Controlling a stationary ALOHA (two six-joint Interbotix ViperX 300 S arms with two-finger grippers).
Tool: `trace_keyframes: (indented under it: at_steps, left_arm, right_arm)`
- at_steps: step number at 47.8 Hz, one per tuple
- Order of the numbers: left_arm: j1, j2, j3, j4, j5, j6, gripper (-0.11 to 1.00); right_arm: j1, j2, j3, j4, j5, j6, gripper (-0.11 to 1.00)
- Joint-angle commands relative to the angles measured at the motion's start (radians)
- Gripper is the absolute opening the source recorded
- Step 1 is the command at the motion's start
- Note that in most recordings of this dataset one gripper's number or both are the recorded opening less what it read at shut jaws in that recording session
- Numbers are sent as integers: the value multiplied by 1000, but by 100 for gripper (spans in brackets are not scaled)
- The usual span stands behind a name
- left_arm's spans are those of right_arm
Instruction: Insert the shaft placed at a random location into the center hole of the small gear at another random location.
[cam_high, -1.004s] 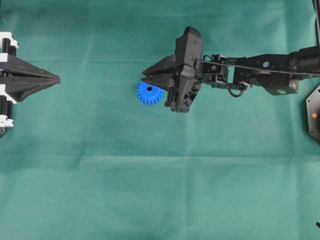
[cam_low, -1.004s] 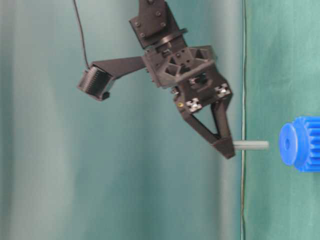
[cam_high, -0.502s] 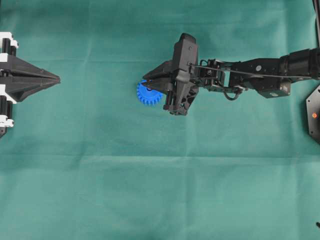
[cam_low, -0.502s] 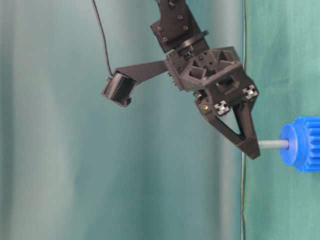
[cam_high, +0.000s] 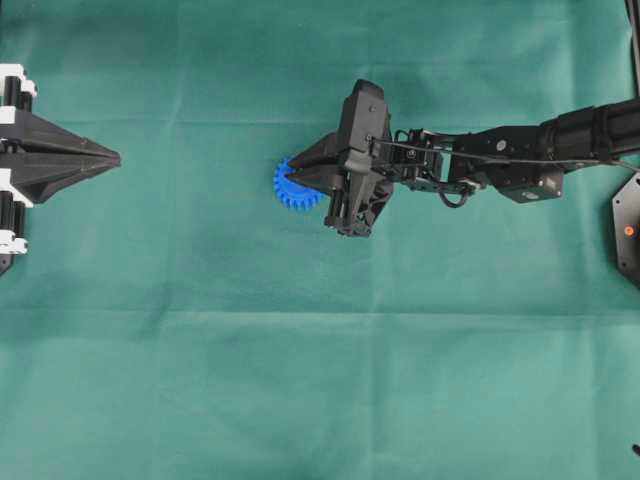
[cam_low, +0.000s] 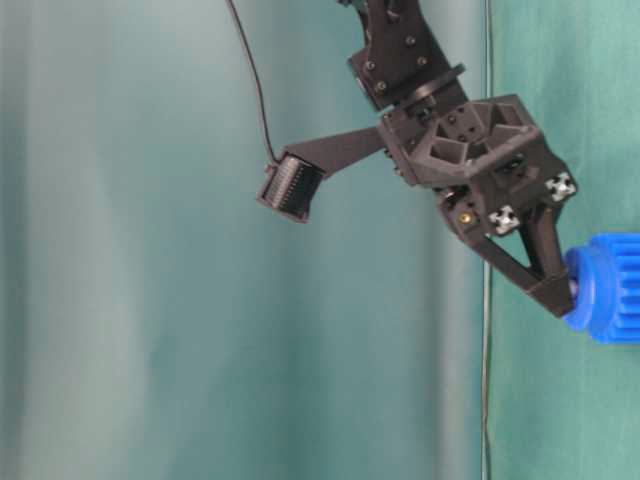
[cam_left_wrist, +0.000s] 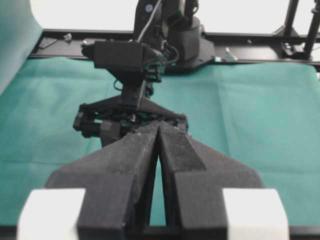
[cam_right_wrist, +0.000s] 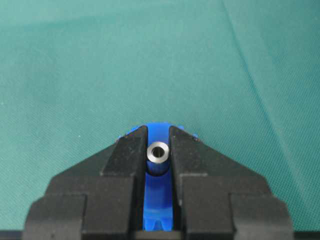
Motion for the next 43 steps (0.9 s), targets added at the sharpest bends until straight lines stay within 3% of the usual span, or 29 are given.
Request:
trace_keyframes:
  at_steps: [1, 39, 43]
  left_arm:
    - [2, 3, -18, 3, -5, 2, 0]
    - [2, 2, -18, 3, 0, 3, 0]
    - [2, 2, -18, 3, 0, 3, 0]
  right_arm:
    - [-3, -9, -20, 5, -15, 8, 13]
    - [3, -6, -21, 5, -8, 9, 14]
    - [3, -8, -25, 5, -8, 9, 26]
